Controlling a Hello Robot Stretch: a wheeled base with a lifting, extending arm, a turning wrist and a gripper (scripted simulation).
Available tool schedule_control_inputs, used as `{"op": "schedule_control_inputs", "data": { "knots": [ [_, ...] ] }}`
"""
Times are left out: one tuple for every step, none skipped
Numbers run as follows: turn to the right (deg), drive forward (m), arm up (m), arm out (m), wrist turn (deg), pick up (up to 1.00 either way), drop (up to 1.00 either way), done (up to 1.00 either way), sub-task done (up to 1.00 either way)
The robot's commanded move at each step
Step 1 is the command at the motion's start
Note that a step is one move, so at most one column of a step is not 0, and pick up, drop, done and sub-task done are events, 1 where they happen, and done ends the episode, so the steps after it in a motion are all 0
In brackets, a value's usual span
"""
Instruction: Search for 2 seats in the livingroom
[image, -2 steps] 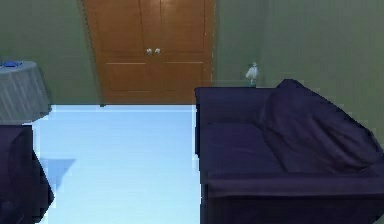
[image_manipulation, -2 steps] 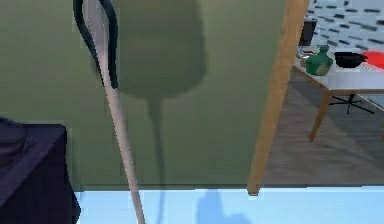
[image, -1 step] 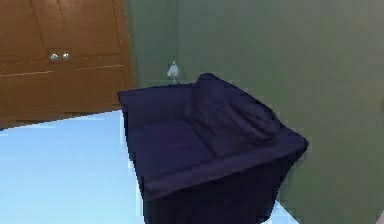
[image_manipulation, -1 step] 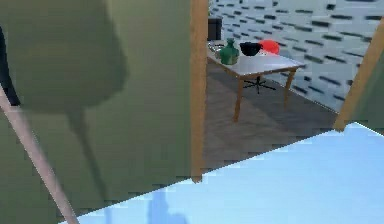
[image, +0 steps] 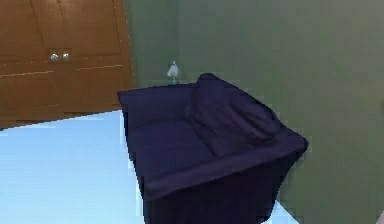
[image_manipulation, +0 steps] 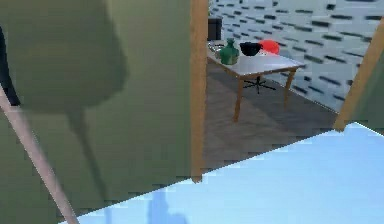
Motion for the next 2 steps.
{"op": "schedule_control_inputs", "data": {
  "knots": [
    [-45.0, 0.0, 0.0, 0.0, 0.0, 0.0, 0.0, 0.0, 0.0],
    [-45.0, 0.0, 0.0, 0.0, 0.0, 0.0, 0.0, 0.0, 0.0]
  ]
}}
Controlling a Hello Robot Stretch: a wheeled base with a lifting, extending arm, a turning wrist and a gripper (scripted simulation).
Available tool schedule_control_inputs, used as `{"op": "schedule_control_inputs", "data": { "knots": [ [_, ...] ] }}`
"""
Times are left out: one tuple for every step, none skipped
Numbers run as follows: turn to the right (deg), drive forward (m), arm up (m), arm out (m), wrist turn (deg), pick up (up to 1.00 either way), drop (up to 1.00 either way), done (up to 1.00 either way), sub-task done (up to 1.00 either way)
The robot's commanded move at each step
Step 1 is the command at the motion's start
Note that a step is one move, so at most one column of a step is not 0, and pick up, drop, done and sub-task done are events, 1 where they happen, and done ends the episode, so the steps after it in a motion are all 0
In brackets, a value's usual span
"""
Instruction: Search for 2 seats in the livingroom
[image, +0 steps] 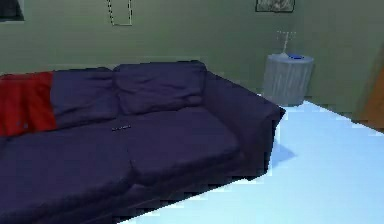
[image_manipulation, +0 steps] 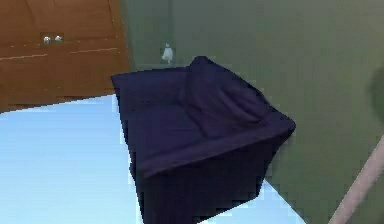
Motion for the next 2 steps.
{"op": "schedule_control_inputs", "data": {
  "knots": [
    [-21.0, 0.0, 0.0, 0.0, 0.0, 0.0, 0.0, 0.0, 0.0],
    [0.0, 0.3, 0.0, 0.0, 0.0, 0.0, 0.0, 0.0, 0.0]
  ]
}}
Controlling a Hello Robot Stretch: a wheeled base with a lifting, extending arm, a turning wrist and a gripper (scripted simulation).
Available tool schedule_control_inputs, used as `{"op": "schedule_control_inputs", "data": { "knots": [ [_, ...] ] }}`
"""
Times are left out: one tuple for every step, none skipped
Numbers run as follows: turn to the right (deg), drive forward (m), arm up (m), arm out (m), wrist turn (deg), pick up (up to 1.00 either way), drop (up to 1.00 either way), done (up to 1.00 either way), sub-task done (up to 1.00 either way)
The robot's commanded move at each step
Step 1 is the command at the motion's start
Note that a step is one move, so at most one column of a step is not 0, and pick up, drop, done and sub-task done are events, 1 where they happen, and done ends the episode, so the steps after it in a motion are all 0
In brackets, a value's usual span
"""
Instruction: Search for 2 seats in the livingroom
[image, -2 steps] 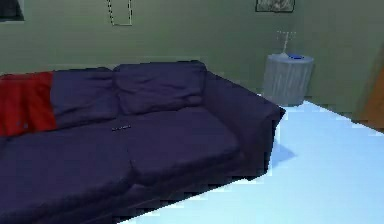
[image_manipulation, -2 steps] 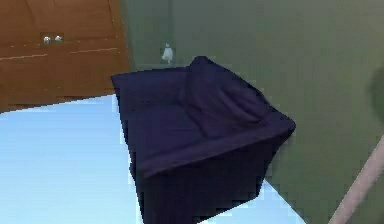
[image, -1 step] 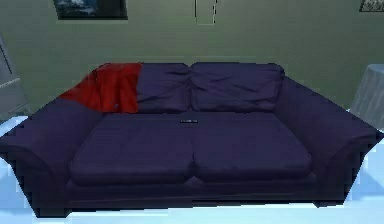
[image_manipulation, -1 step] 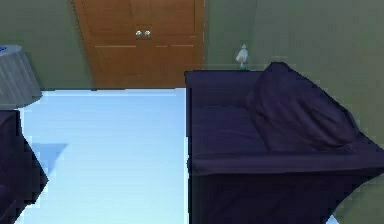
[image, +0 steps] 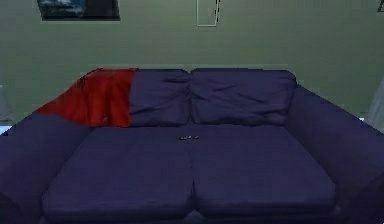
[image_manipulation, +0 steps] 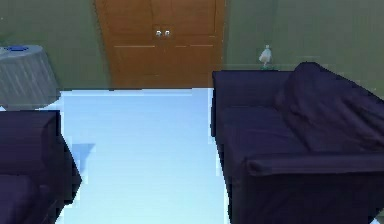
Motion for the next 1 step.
{"op": "schedule_control_inputs", "data": {
  "knots": [
    [0.0, 0.0, 0.0, 0.0, 0.0, 0.0, 0.0, 1.0, 0.0]
  ]
}}
